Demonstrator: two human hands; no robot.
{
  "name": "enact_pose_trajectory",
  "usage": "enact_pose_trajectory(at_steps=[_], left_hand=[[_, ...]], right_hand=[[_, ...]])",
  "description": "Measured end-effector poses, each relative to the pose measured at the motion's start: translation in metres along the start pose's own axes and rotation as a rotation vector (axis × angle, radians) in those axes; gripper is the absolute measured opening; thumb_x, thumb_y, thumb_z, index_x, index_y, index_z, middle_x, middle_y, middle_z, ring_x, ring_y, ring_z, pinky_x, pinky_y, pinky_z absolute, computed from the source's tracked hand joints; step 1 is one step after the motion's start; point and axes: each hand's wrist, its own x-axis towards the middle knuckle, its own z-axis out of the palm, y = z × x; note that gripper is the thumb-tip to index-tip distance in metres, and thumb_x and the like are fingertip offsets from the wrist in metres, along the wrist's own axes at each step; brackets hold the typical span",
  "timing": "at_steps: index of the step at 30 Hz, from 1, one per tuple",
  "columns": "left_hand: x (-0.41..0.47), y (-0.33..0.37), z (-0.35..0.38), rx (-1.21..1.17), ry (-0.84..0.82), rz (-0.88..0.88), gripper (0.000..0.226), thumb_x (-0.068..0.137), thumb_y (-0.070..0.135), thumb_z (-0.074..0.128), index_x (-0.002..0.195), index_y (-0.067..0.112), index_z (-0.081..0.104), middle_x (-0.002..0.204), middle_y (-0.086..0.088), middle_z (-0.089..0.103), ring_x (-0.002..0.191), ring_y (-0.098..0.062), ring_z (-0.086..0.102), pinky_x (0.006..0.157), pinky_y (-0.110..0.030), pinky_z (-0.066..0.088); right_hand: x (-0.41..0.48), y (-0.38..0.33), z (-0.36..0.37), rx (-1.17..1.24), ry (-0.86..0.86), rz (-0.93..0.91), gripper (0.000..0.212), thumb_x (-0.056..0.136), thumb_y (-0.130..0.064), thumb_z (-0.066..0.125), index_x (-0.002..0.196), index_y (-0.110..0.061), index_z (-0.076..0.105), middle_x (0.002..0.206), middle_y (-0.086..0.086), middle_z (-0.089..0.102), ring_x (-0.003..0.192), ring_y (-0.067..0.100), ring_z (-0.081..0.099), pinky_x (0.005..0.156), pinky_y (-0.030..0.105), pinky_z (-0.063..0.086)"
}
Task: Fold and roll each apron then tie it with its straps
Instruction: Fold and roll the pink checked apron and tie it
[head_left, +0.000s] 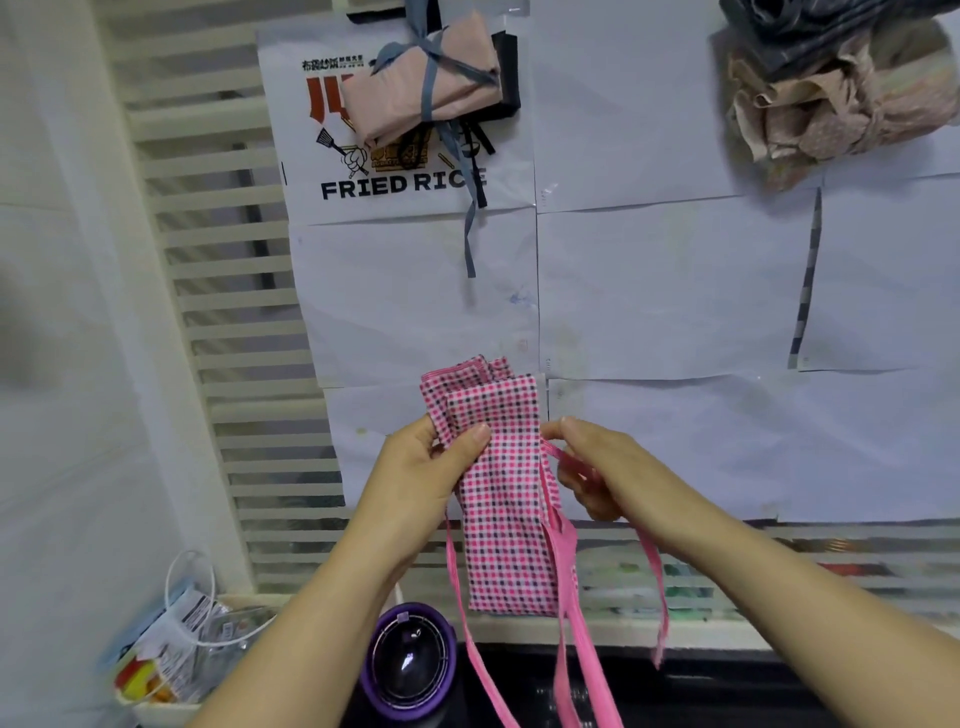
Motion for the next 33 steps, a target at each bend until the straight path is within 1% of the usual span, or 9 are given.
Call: enact_pose_trajectory(at_steps=[3, 7, 13, 17, 20, 24, 28, 30, 33], left_hand=[[0.0, 0.0, 0.004, 0.057, 0.015, 0.037, 0.016, 0.09, 0.017, 0.058, 0.103, 0.017, 0.068, 0.095, 0.003, 0.075, 0.089, -0.014, 0.07, 0.08, -0.027, 0.055], [0.002, 0.004, 0.01, 0.11, 0.012, 0.056, 0.014, 0.091, 0.019, 0.059, 0.101, 0.021, 0.068, 0.093, 0.009, 0.074, 0.086, -0.007, 0.07, 0.073, -0.019, 0.055], [0.007, 0.0, 0.005, 0.081, -0.128, -0.148, 0.035, 0.08, 0.042, 0.057, 0.099, 0.015, 0.07, 0.095, -0.002, 0.075, 0.088, -0.018, 0.071, 0.079, -0.032, 0.054], [0.0, -0.005, 0.012, 0.065, -0.156, -0.229, 0.044, 0.092, 0.047, 0.042, 0.102, 0.014, 0.07, 0.096, -0.002, 0.075, 0.088, -0.016, 0.071, 0.08, -0.028, 0.055], [-0.007, -0.017, 0.016, 0.174, -0.047, -0.118, 0.048, 0.091, 0.051, 0.037, 0.104, 0.02, 0.07, 0.099, 0.002, 0.073, 0.092, -0.011, 0.068, 0.086, -0.03, 0.053], [-0.013, -0.028, 0.02, 0.103, 0.093, -0.106, 0.022, 0.097, 0.022, 0.05, 0.109, 0.017, 0.068, 0.09, -0.003, 0.073, 0.079, -0.014, 0.067, 0.074, -0.028, 0.056], [-0.016, -0.029, 0.015, -0.014, 0.164, -0.063, 0.011, 0.089, 0.005, 0.06, 0.091, 0.013, 0.067, 0.071, 0.003, 0.066, 0.06, -0.006, 0.058, 0.064, -0.02, 0.053], [-0.017, -0.031, 0.014, -0.065, 0.141, -0.075, 0.009, 0.087, 0.003, 0.061, 0.088, 0.011, 0.064, 0.072, 0.002, 0.068, 0.064, -0.007, 0.063, 0.065, -0.019, 0.053], [-0.019, -0.033, 0.017, 0.014, 0.016, -0.117, 0.01, 0.09, 0.007, 0.059, 0.094, 0.012, 0.067, 0.086, -0.001, 0.073, 0.079, -0.013, 0.068, 0.069, -0.019, 0.054]], right_hand=[[-0.002, -0.009, 0.006, 0.017, -0.202, 0.02, 0.024, 0.092, -0.044, 0.047, 0.103, -0.028, 0.061, 0.086, -0.017, 0.066, 0.061, -0.008, 0.06, 0.062, 0.008, 0.044], [0.007, -0.002, 0.012, 0.057, -0.165, 0.057, 0.025, 0.088, -0.026, 0.065, 0.111, -0.015, 0.067, 0.104, 0.001, 0.073, 0.095, 0.016, 0.07, 0.093, 0.034, 0.053], [0.005, 0.013, 0.015, 0.595, -0.315, 0.342, 0.032, 0.079, -0.013, 0.069, 0.108, 0.0, 0.065, 0.103, 0.016, 0.071, 0.087, 0.025, 0.07, 0.078, 0.031, 0.058], [0.004, 0.024, 0.016, 0.653, -0.337, 0.381, 0.036, 0.078, -0.014, 0.071, 0.109, 0.002, 0.065, 0.108, 0.019, 0.068, 0.09, 0.026, 0.069, 0.086, 0.036, 0.056], [0.006, 0.029, 0.014, 0.738, -0.241, 0.34, 0.031, 0.079, -0.011, 0.065, 0.107, 0.003, 0.065, 0.103, 0.019, 0.07, 0.087, 0.026, 0.07, 0.082, 0.035, 0.058], [0.006, 0.03, 0.01, 0.785, -0.178, 0.282, 0.033, 0.078, -0.013, 0.063, 0.107, 0.002, 0.065, 0.104, 0.019, 0.07, 0.088, 0.028, 0.07, 0.082, 0.036, 0.058], [0.006, 0.03, 0.005, 0.837, -0.137, 0.208, 0.032, 0.067, -0.019, 0.079, 0.094, -0.003, 0.073, 0.099, 0.016, 0.071, 0.084, 0.026, 0.071, 0.072, 0.033, 0.058], [0.009, 0.031, 0.002, 0.897, -0.138, 0.175, 0.046, 0.056, -0.02, 0.088, 0.095, -0.002, 0.073, 0.101, 0.018, 0.07, 0.086, 0.028, 0.071, 0.071, 0.034, 0.058], [0.009, 0.027, 0.001, 0.862, -0.167, 0.137, 0.039, 0.069, -0.017, 0.077, 0.102, 0.002, 0.068, 0.1, 0.018, 0.07, 0.085, 0.028, 0.07, 0.072, 0.034, 0.058]])
